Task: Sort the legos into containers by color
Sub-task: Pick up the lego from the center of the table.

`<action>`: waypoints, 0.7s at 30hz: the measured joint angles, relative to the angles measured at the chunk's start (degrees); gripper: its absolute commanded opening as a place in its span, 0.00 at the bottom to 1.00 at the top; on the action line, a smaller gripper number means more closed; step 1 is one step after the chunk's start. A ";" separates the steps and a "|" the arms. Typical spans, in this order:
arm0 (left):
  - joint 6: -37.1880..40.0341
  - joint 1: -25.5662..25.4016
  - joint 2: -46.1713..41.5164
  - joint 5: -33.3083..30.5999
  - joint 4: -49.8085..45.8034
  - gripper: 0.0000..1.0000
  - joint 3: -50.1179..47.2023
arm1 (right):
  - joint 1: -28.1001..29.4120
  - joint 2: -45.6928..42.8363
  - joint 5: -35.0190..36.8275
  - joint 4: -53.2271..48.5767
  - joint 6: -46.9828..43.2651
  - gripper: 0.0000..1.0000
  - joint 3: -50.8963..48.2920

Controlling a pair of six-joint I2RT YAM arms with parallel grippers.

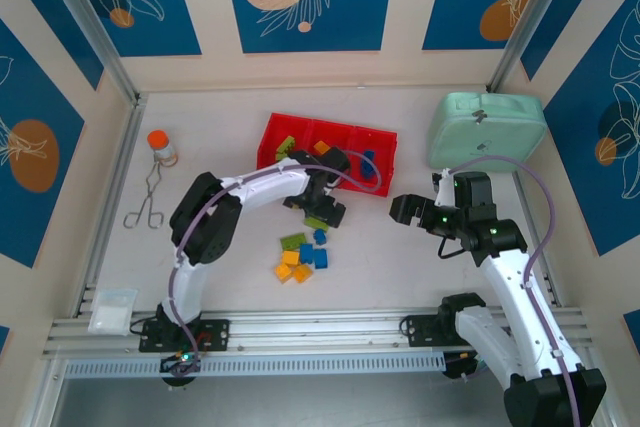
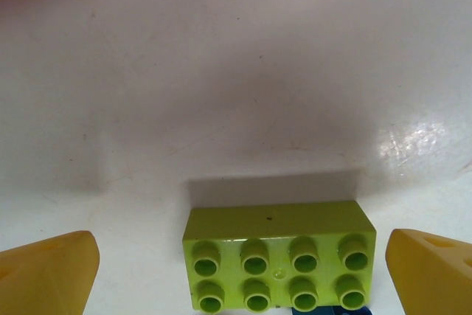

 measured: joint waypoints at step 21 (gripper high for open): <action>-0.61 -0.90 3.43 -0.37 0.02 0.66 0.96 | -1.75 0.98 -0.26 0.09 0.22 0.99 0.00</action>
